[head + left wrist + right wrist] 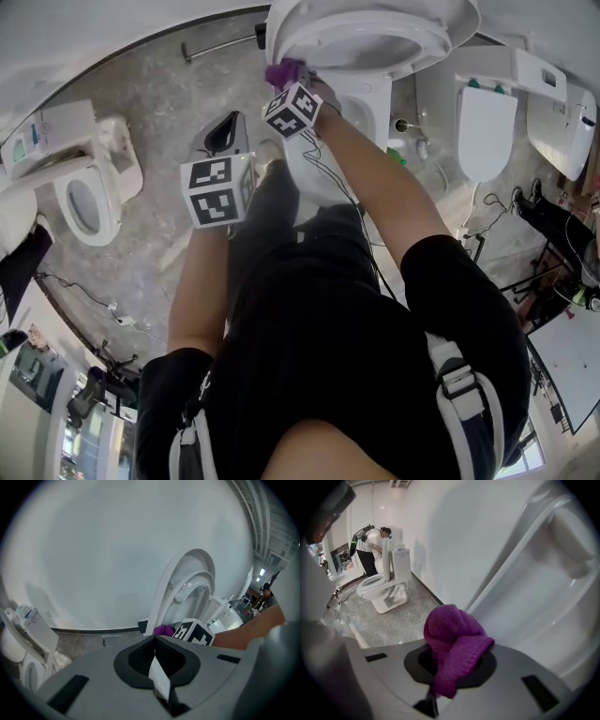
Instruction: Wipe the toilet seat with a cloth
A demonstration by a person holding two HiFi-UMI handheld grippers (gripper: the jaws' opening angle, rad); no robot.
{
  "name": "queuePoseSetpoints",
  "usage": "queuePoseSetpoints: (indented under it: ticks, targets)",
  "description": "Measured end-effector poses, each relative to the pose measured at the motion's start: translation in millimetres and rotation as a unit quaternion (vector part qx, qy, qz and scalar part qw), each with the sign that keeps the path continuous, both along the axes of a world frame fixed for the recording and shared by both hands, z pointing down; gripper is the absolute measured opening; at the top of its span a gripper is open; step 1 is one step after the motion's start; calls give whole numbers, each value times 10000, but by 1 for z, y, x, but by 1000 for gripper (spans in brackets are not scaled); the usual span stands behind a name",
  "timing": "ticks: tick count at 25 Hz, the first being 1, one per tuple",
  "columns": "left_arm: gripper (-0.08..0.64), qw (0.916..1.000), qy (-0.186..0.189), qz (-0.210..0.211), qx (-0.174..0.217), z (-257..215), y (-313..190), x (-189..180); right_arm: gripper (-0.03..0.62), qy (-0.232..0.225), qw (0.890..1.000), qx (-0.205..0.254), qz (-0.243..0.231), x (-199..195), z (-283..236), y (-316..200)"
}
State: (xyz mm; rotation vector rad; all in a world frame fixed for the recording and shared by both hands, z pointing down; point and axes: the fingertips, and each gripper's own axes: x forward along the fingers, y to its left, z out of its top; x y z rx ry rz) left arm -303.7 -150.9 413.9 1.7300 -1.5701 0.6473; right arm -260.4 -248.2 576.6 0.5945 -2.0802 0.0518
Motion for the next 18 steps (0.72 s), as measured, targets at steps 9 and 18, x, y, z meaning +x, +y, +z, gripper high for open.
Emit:
queuePoseSetpoints:
  ticks: [9, 18]
  targets:
    - [9, 9998, 39, 176, -22, 10, -2, 7, 49, 232, 9973, -519, 474, 42, 32, 39]
    - [9, 9991, 77, 309, -274, 36, 9, 14, 48, 359, 9957, -127, 843, 46, 55, 8]
